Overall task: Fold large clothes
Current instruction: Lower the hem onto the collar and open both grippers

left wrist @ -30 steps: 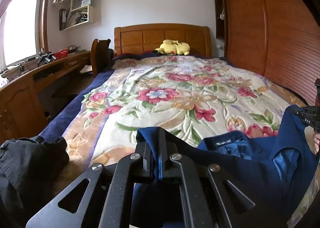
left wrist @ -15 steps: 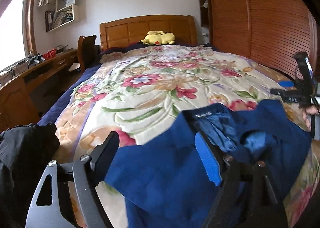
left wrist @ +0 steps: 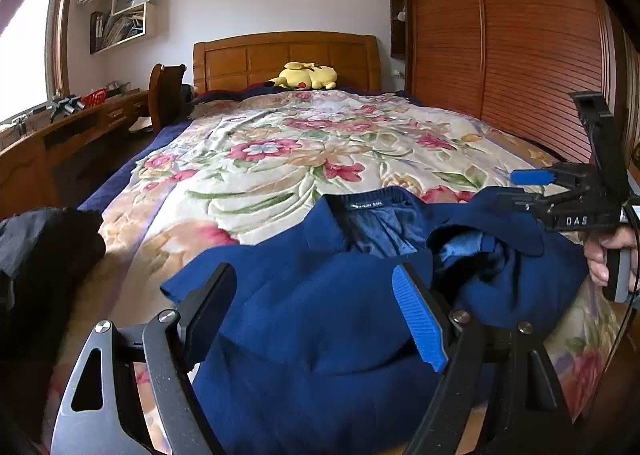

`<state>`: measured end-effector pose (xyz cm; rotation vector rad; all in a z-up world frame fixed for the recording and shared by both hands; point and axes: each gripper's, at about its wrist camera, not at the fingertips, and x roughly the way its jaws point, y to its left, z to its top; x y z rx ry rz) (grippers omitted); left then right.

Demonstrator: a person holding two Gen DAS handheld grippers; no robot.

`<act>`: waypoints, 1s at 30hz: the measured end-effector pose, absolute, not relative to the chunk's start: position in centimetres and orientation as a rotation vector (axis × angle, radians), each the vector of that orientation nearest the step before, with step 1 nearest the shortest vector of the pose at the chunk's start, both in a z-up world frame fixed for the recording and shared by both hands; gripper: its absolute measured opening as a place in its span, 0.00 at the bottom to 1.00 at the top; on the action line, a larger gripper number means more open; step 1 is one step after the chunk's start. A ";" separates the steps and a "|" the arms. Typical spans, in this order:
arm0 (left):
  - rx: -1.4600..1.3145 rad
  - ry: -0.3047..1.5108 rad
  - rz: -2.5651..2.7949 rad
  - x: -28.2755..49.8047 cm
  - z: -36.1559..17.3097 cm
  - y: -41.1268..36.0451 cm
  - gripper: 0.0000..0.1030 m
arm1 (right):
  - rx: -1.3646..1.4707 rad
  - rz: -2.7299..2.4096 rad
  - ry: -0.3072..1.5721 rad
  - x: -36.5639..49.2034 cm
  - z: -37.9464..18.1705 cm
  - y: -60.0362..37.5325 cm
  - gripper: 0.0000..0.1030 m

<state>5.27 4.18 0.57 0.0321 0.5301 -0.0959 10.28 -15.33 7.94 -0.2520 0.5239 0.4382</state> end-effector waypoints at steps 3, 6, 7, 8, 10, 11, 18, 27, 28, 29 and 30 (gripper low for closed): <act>0.033 0.531 -0.093 4.8 0.1 4.6 0.79 | -0.272 0.488 0.538 9.5 7.6 -14.0 0.71; 0.026 0.534 -0.094 4.5 -0.3 5.3 0.79 | -0.297 0.526 0.557 9.2 7.5 -13.0 0.71; 0.024 0.534 -0.095 4.4 -0.4 5.5 0.79 | -0.308 0.536 0.564 9.4 7.4 -12.8 0.71; 0.023 0.535 -0.096 4.3 -0.5 5.7 0.79 | -0.321 0.548 0.572 9.2 7.3 -12.3 0.71; 0.029 0.537 -0.094 4.2 -0.7 5.9 0.79 | -0.342 0.565 0.583 9.2 7.0 -11.5 0.71; 0.033 0.536 -0.090 4.1 -0.7 6.1 0.79 | -0.354 0.575 0.591 9.2 6.7 -11.1 0.71; 0.042 0.533 -0.075 3.9 -0.9 7.0 0.79 | -0.448 0.602 0.647 10.1 5.6 -8.7 0.71; 0.019 0.530 -0.071 3.8 -1.0 8.1 0.79 | -0.573 0.680 0.624 10.7 6.0 -5.3 0.03; 0.017 0.530 -0.070 3.8 -1.0 8.2 0.79 | -0.592 0.684 0.614 10.8 6.4 -4.9 0.03; 0.018 0.530 -0.070 3.8 -1.0 8.2 0.79 | -0.611 0.681 0.593 11.0 6.8 -4.5 0.03; 0.016 0.529 -0.069 3.7 -1.0 8.3 0.79 | -0.618 0.680 0.574 11.3 7.3 -4.2 0.03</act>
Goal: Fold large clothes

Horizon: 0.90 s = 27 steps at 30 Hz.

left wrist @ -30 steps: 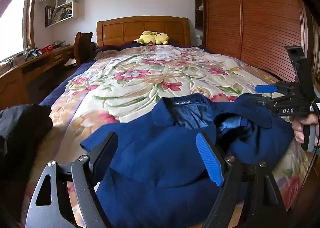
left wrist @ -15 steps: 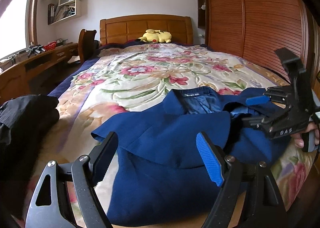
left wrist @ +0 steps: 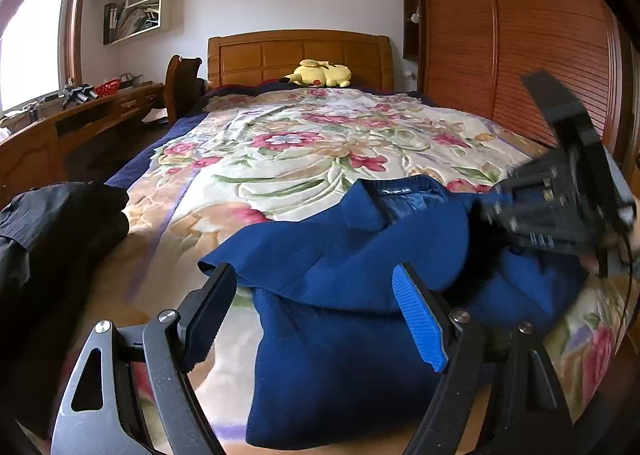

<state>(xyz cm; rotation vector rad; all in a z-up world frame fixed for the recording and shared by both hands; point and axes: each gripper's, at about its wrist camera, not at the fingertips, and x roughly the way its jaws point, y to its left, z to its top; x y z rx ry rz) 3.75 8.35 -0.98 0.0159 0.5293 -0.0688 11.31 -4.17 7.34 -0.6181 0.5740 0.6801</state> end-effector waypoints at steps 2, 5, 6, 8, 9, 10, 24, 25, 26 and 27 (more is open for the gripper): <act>0.010 0.528 -0.068 3.7 -1.0 8.5 0.79 | -0.605 0.660 0.537 12.2 8.6 -3.9 0.03; 0.005 0.533 -0.072 3.8 -1.2 8.6 0.79 | -0.574 0.608 0.498 14.4 10.4 -3.4 0.03; 0.004 0.535 -0.074 3.8 -1.3 8.6 0.79 | -0.554 0.591 0.492 15.4 10.8 -3.2 0.03; 0.002 0.542 -0.078 3.9 -1.6 8.6 0.79 | -0.526 0.558 0.475 17.1 11.3 -2.9 0.03; 0.002 0.545 -0.081 4.0 -1.7 8.5 0.79 | -0.517 0.531 0.465 18.1 11.3 -2.5 0.03; 0.004 0.548 -0.083 4.1 -1.8 8.4 0.79 | -0.507 0.509 0.462 19.0 11.2 -2.1 0.03; -0.001 0.551 -0.096 4.1 -1.9 7.7 0.79 | -0.439 0.401 0.505 22.8 9.4 1.0 0.65; -0.001 0.550 -0.097 4.2 -1.9 7.7 0.79 | -0.427 0.386 0.491 22.7 9.9 0.3 0.65; -0.001 0.549 -0.099 4.2 -1.9 7.5 0.79 | -0.419 0.367 0.473 22.3 10.4 -0.3 0.65; 0.001 0.549 -0.103 4.2 -1.9 7.4 0.79 | -0.413 0.361 0.460 22.0 10.8 -0.7 0.65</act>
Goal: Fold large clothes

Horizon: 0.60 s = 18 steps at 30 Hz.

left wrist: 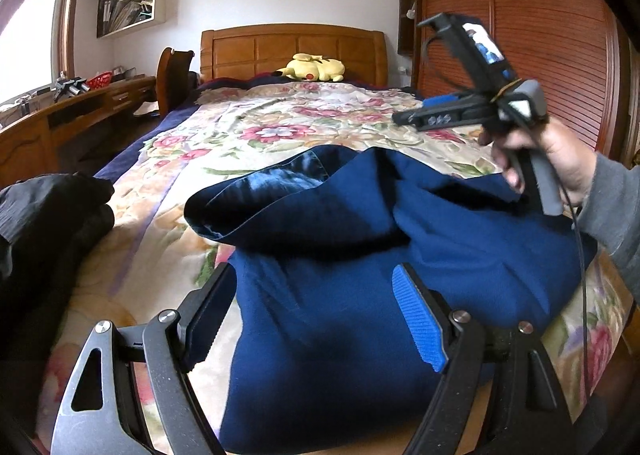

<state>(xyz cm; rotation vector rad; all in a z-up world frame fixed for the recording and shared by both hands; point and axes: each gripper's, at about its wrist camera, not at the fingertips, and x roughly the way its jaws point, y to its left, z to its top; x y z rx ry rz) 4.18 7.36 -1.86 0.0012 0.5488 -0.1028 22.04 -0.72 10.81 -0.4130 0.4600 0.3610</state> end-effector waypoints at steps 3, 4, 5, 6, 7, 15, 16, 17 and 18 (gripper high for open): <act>0.011 0.546 -0.107 4.0 -1.8 7.0 0.79 | -0.401 0.367 0.454 20.7 11.3 -2.1 0.65; 0.013 0.545 -0.108 4.0 -1.8 7.1 0.79 | -0.401 0.377 0.461 20.4 11.2 -2.4 0.65; 0.014 0.546 -0.110 4.0 -1.7 7.0 0.79 | -0.405 0.386 0.470 19.9 11.0 -2.9 0.65; 0.013 0.546 -0.112 4.1 -1.7 7.1 0.79 | -0.405 0.394 0.474 19.2 10.9 -3.7 0.65; 0.012 0.545 -0.115 4.1 -1.7 7.1 0.79 | -0.402 0.403 0.474 18.4 10.6 -4.4 0.65; 0.018 0.537 -0.143 3.8 -1.5 6.3 0.79 | -0.416 0.368 0.567 13.5 8.6 -11.2 0.65; 0.020 0.536 -0.146 3.8 -1.5 6.2 0.79 | -0.423 0.360 0.579 13.1 8.3 -11.9 0.65; 0.022 0.534 -0.149 3.8 -1.5 6.0 0.79 | -0.437 0.351 0.595 12.6 7.9 -12.6 0.65; 0.023 0.534 -0.153 3.7 -1.4 5.8 0.79 | -0.450 0.350 0.613 12.4 7.6 -13.1 0.65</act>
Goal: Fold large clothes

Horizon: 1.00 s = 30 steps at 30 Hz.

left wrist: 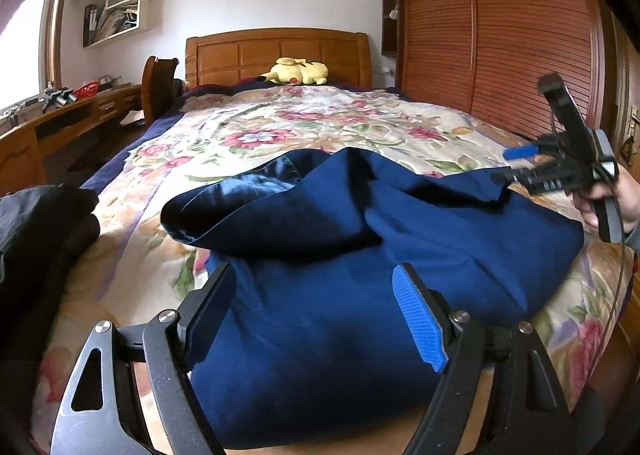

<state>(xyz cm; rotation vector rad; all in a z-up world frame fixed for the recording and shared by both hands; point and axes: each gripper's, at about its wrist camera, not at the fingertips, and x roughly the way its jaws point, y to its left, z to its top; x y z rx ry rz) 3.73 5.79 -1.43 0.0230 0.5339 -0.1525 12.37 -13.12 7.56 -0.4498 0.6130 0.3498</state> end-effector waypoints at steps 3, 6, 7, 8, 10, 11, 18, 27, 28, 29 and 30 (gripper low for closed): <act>0.030 0.532 -0.159 3.7 -1.4 5.4 0.79 | -0.475 0.353 0.649 11.7 6.7 -14.0 0.65; 0.036 0.531 -0.160 3.7 -1.4 5.1 0.79 | -0.467 0.379 0.662 11.8 6.7 -14.2 0.68; 0.038 0.532 -0.161 3.7 -1.4 5.0 0.79 | -0.467 0.391 0.663 11.7 6.7 -14.0 0.68; 0.040 0.534 -0.161 3.8 -1.4 4.9 0.79 | -0.470 0.403 0.665 11.7 6.6 -13.8 0.68; 0.045 0.537 -0.160 3.8 -1.5 4.8 0.79 | -0.483 0.423 0.678 12.0 6.4 -13.2 0.68; 0.048 0.540 -0.159 3.8 -1.5 4.8 0.79 | -0.492 0.430 0.683 12.0 6.2 -12.7 0.68; 0.047 0.542 -0.155 3.9 -1.5 5.1 0.79 | -0.597 0.389 0.718 14.5 4.6 -10.7 0.68; 0.042 0.542 -0.158 4.0 -1.6 5.2 0.79 | -0.668 0.273 0.690 18.9 6.3 -10.1 0.06; 0.042 0.543 -0.158 4.0 -1.7 5.2 0.79 | -0.647 0.254 0.674 19.8 7.0 -10.2 0.06; 0.042 0.545 -0.157 4.1 -1.7 5.2 0.79 | -0.634 0.241 0.662 20.4 7.4 -10.2 0.06; 0.042 0.546 -0.157 4.1 -1.7 5.2 0.79 | -0.617 0.229 0.645 21.0 7.9 -10.1 0.06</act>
